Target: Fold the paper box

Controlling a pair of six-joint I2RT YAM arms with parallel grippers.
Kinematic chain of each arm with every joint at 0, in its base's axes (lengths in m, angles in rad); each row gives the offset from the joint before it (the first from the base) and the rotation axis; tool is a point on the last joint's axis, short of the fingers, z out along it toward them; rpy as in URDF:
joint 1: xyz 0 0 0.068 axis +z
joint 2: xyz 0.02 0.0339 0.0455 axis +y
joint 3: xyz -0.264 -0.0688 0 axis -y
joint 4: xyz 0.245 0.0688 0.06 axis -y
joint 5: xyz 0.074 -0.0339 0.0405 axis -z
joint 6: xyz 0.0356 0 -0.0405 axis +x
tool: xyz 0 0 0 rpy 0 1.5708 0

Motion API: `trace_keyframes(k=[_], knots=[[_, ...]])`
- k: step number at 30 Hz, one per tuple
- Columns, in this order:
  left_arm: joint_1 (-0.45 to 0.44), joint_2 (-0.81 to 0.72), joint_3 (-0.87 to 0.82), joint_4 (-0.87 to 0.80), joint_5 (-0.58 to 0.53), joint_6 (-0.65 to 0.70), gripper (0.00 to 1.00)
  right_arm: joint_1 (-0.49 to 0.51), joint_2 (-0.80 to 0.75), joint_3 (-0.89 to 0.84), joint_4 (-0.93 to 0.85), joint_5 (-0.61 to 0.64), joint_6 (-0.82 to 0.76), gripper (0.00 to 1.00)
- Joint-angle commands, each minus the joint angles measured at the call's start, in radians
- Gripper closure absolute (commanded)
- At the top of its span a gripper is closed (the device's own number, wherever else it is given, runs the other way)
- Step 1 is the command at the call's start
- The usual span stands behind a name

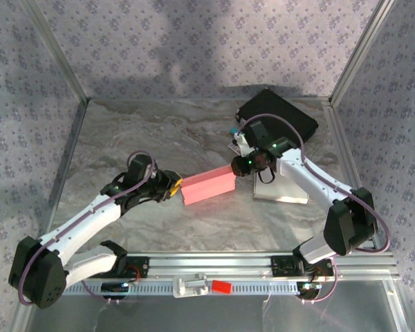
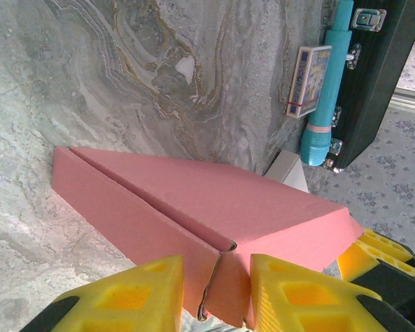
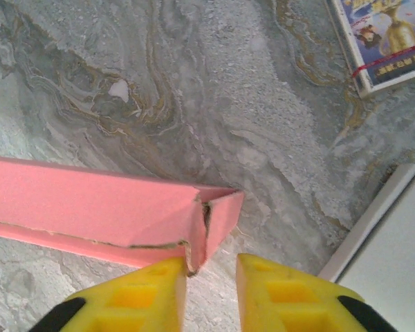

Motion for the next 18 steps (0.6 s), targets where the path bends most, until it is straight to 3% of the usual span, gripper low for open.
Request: trace_keyframes(k=[1, 6, 11, 18], knots=[[-0.006, 0.003, 0.002, -0.033, -0.002, 0.014, 0.70, -0.029, -0.049, 0.034, -0.041, -0.034, 0.057, 0.68], [-0.006, 0.005, 0.007, -0.033, 0.000, 0.017, 0.70, -0.098, -0.093, 0.014, 0.001, -0.131, 0.220, 0.59], [-0.006, 0.002, 0.008, -0.039, -0.002, 0.022, 0.71, -0.165, -0.114, -0.072, 0.101, -0.202, 0.669, 0.47], [-0.007, 0.003, 0.011, -0.040, -0.004, 0.024, 0.71, -0.151, -0.098, -0.104, 0.200, -0.260, 1.037, 0.43]])
